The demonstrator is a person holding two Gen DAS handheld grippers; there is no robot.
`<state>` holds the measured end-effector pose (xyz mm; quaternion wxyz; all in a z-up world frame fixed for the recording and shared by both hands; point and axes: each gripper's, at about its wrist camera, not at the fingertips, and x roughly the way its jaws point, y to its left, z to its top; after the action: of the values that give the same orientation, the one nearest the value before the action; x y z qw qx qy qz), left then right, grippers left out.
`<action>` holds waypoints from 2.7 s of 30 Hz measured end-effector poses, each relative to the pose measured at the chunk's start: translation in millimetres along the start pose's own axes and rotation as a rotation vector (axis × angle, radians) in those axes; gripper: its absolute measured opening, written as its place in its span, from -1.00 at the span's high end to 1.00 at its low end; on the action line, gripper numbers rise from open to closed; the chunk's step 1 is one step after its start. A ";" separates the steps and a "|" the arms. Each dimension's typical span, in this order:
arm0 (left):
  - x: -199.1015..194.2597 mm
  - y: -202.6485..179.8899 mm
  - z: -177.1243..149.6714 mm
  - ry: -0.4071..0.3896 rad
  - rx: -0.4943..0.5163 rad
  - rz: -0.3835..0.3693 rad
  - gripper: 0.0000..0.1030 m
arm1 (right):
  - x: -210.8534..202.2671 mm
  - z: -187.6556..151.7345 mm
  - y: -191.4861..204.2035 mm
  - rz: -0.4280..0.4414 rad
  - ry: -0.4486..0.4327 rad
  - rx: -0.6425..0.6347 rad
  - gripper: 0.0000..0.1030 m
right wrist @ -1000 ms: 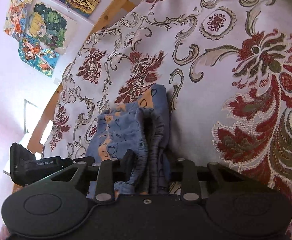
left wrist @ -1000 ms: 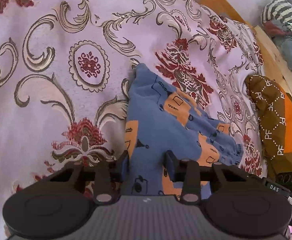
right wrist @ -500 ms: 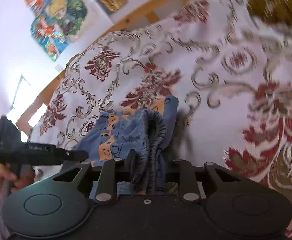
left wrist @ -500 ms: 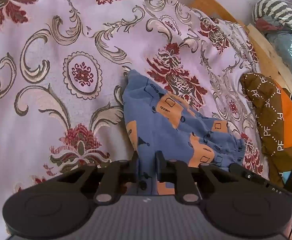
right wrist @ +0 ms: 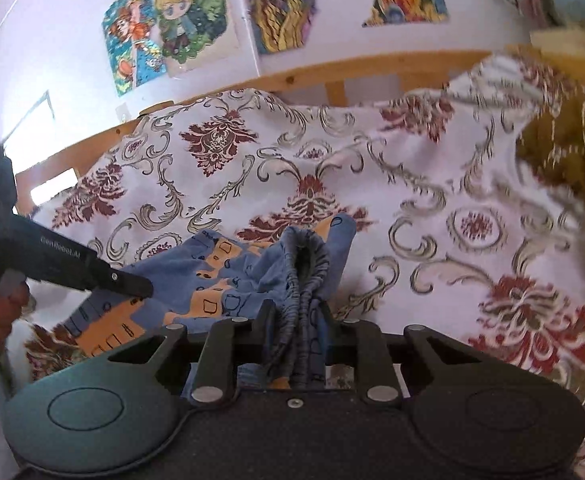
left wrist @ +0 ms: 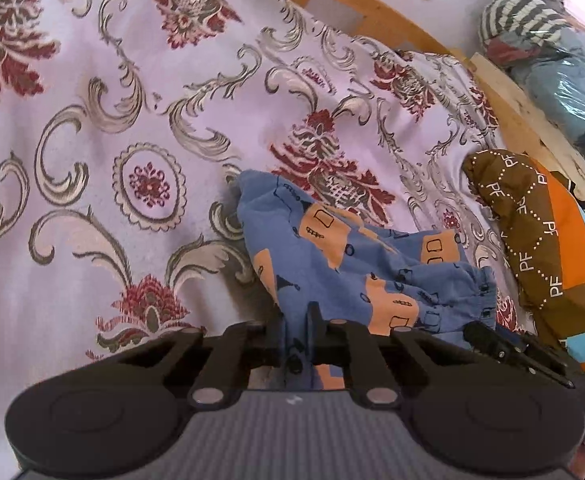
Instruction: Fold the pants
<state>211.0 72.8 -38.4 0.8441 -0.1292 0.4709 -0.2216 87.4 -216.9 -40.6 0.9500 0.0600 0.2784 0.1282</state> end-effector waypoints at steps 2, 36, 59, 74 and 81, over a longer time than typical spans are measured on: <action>-2.5 -3.7 -0.7 -0.019 0.021 0.001 0.82 | -0.9 -1.0 4.6 -0.019 -0.013 -0.035 0.58; 78.4 -13.0 70.4 -0.191 0.138 0.033 0.84 | 108.9 59.3 -49.4 -0.106 0.036 -0.138 0.60; 85.4 10.7 69.8 -0.111 0.003 0.055 -0.04 | 97.8 60.3 -57.9 -0.129 0.013 -0.051 -0.35; 29.0 -5.1 57.8 -0.275 -0.015 0.138 -0.99 | 43.5 78.0 -32.2 -0.164 -0.136 0.003 -0.99; -4.1 -34.0 38.7 -0.392 0.127 0.253 -0.99 | 14.4 77.4 -12.3 -0.195 -0.192 -0.015 -0.99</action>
<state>233.5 45.7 -0.6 0.9468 -0.0565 0.2956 -0.1141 143.8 -228.0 14.7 0.9806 0.0377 0.1897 0.0311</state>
